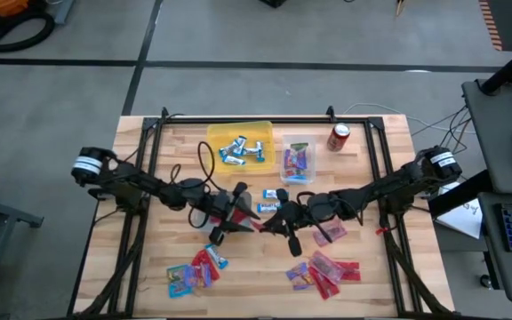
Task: Sort candy
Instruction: Put the red candy into the gray bin
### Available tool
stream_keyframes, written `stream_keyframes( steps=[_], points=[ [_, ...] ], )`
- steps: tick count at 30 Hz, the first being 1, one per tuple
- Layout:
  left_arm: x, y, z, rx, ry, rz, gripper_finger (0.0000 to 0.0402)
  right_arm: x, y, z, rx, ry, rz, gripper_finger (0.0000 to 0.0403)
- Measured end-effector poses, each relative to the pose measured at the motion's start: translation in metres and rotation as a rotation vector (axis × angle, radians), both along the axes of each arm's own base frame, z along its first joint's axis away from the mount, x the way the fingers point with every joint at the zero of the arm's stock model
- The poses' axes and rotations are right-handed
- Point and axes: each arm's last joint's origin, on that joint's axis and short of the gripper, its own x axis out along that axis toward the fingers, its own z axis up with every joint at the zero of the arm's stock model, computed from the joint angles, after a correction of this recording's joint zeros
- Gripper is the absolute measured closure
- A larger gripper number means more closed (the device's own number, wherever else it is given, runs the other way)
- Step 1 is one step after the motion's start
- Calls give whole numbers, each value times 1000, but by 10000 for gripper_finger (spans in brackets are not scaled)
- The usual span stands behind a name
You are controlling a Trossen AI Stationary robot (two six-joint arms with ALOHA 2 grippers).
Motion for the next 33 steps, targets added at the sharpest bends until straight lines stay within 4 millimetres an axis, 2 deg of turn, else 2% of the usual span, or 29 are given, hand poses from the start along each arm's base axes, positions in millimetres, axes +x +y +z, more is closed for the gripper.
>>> stream_keyframes(
  steps=[4,6,14,18,24,28,33],
  points=[
    [7,-1,0,-1,1,0,249,0,0,-1,-2,6,0,390],
    [9,-1,-2,0,6,0,265,0,0,-1,-2,9,0,390],
    [8,-1,0,-4,17,3,391,0,-1,-1,5,18,-24,389],
    [6,-1,0,-4,41,6,385,0,-2,-2,22,34,-44,370],
    [1,1,4,-10,125,13,398,-1,-4,-4,33,57,-138,297],
    [-11,2,6,14,290,19,397,-2,-7,-6,20,87,-213,247],
    [-43,8,9,75,596,83,398,-4,-9,-9,31,131,-272,202]
  ],
)
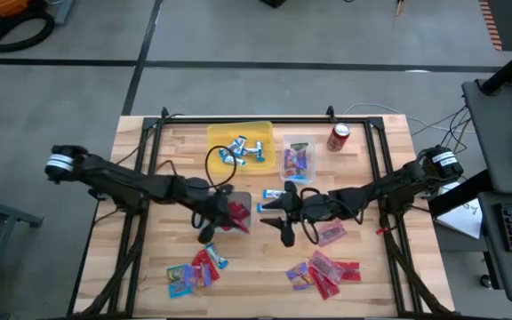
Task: Sort candy
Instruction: Put the red candy into the gray bin
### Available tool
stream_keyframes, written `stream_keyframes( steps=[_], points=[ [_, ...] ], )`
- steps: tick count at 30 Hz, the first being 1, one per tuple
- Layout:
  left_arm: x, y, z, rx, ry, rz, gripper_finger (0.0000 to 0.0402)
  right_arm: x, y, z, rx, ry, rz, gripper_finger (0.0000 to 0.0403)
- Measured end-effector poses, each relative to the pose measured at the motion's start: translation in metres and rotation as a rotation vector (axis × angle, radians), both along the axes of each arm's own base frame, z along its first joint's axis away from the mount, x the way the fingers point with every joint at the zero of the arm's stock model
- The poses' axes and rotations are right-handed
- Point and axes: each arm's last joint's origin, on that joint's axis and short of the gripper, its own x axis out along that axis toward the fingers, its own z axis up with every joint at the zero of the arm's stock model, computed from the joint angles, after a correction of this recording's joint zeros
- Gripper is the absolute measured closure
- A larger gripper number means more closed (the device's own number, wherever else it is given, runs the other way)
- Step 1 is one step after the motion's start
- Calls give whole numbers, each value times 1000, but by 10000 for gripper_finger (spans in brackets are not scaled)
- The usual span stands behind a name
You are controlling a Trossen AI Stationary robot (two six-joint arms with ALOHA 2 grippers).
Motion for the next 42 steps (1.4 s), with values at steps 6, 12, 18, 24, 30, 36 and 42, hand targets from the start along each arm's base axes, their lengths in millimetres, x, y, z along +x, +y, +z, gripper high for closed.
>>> stream_keyframes(
  steps=[6,12,18,24,30,36,42],
  points=[
    [-33,12,6,117,197,221,398,0,0,-1,-2,7,0,181],
    [-40,12,-3,117,293,226,398,0,0,-1,30,8,-20,179],
    [-32,11,-18,134,371,227,393,-1,-1,-1,110,13,-60,179],
    [-26,11,-28,147,420,226,370,1,0,1,132,142,-92,179],
    [-26,11,-28,149,417,229,335,3,0,13,130,255,-122,179],
    [-23,10,-14,151,382,222,292,5,-1,23,79,322,-189,179],
    [-19,10,0,191,377,190,264,2,-3,20,35,410,-199,179]
  ],
)
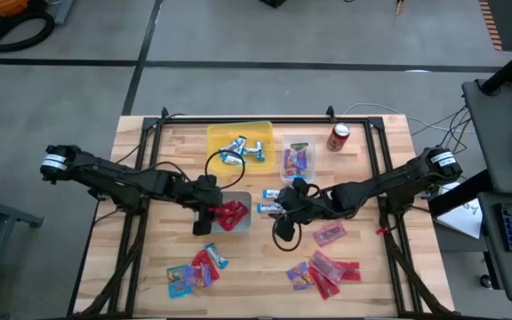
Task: Sort candy
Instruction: Put the red candy into the gray bin, then put the white candy into the yellow bin
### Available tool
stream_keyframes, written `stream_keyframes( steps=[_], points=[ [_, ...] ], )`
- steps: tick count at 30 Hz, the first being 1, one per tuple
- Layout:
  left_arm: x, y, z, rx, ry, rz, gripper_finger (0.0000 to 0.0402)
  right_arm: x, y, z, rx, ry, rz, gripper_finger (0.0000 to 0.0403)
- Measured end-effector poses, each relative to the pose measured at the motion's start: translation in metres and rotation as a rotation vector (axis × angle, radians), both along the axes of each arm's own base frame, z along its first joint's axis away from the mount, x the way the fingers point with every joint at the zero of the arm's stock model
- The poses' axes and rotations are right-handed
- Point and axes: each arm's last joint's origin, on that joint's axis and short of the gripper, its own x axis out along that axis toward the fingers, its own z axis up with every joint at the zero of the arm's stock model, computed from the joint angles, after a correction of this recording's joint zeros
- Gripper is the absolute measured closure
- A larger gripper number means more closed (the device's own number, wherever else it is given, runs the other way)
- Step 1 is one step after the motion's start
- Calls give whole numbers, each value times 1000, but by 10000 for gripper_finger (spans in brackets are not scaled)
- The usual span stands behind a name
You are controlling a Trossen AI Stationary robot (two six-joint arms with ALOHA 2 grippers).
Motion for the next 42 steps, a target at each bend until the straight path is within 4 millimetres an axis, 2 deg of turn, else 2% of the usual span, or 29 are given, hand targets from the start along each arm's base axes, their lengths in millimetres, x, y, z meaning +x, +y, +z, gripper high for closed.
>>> stream_keyframes(
  steps=[7,13,21,27,34,42],
  points=[
    [7,-1,21,29,-56,-41,260,-6,-2,-13,-14,53,-14,179],
    [6,-1,33,42,-5,-50,260,-4,-3,-24,-57,87,-17,179],
    [2,-5,31,43,-9,-71,260,8,0,-67,-228,252,95,179],
    [6,-15,31,30,-110,-111,260,16,-10,-95,-287,342,93,179],
    [8,-27,24,2,-236,-147,260,24,-27,-103,-250,353,108,179],
    [9,-36,26,-39,-381,-169,260,33,-37,-112,-217,326,157,179]
  ],
)
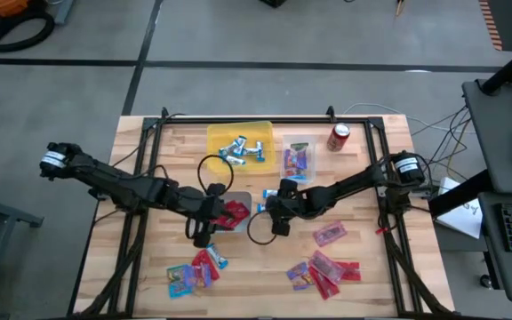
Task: Sort candy
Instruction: Put the white candy into the yellow bin
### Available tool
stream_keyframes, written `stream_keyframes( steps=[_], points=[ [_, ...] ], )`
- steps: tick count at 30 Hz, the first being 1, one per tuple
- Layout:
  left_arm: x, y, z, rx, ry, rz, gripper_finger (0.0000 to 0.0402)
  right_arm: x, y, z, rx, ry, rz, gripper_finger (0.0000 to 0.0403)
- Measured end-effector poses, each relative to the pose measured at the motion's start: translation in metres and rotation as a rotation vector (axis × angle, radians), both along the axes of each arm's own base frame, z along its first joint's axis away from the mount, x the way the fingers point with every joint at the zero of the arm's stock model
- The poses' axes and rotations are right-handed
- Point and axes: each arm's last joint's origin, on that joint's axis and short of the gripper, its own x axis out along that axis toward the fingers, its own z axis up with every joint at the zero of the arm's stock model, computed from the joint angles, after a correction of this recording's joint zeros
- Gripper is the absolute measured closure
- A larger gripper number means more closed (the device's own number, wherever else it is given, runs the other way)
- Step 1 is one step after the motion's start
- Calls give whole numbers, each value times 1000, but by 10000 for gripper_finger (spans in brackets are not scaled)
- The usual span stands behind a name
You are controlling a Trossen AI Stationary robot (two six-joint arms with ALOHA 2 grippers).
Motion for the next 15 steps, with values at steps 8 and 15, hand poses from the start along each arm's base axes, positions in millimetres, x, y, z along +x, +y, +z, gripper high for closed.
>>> stream_keyframes(
  steps=[8,15],
  points=[
    [-2,-1,0,-41,-162,-12,260,4,-5,-11,16,9,5,179],
    [-5,-1,-3,-58,-227,-11,260,5,-4,-16,36,19,16,227]
  ],
)
